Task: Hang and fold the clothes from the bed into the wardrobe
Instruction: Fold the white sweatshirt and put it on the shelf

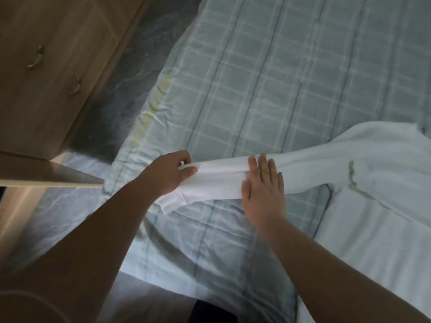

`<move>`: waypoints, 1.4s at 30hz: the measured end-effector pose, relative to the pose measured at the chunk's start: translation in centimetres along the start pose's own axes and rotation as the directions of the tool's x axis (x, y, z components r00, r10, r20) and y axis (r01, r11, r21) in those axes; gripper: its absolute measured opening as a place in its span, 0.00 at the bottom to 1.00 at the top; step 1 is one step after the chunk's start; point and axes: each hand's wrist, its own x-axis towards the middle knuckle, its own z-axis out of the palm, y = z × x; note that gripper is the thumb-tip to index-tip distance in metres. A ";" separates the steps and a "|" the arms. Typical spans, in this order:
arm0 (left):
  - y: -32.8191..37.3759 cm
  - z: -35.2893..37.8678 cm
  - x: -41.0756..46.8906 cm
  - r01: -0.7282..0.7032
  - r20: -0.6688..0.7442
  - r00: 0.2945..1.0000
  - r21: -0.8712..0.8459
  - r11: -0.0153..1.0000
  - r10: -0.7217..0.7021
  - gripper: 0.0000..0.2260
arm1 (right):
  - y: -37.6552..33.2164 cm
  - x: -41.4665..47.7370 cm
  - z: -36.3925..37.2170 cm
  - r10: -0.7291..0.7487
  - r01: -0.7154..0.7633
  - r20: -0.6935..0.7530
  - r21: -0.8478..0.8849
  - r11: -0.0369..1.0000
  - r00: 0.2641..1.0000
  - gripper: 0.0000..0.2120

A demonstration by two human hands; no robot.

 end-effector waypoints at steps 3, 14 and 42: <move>-1.1 1.5 0.7 0.054 0.004 0.999 0.020 0.998 -0.054 0.07 | 0.9 0.5 0.6 -0.032 0.031 0.034 0.021 0.999 0.999 0.29; -3.3 1.2 0.1 0.142 0.098 0.985 0.002 0.990 -0.142 0.12 | 5.5 7.5 -4.8 -0.012 0.022 -0.088 0.111 0.994 0.996 0.23; -4.8 1.4 0.7 0.330 -0.197 0.877 -0.416 0.847 -0.438 0.13 | 0.8 6.0 -0.9 -0.080 0.079 -0.101 -0.007 0.997 0.992 0.29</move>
